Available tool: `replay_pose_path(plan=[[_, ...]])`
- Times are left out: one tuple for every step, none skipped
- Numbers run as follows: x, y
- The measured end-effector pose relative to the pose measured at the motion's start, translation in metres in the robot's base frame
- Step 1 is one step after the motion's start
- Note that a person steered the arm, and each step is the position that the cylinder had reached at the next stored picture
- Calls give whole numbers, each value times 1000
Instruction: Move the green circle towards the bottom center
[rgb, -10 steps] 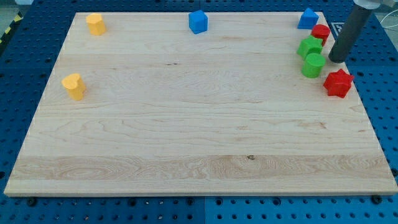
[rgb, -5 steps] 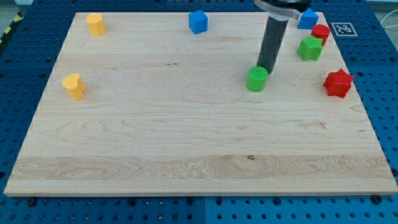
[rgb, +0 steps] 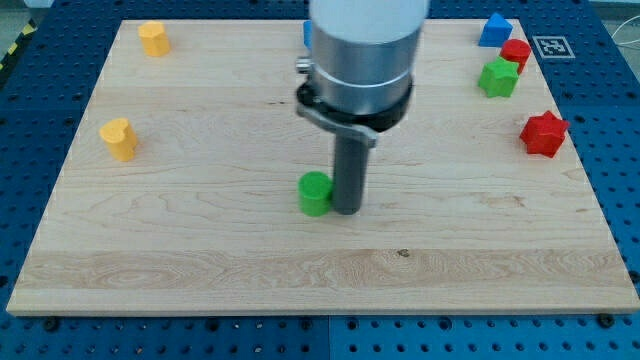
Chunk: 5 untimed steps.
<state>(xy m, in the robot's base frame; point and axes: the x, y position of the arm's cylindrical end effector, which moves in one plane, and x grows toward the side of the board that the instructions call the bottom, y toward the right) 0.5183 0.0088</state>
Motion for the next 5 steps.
replay_pose_path(plan=[[-13, -12], [-38, -17], [-38, -46], [-28, -80], [-9, -85]])
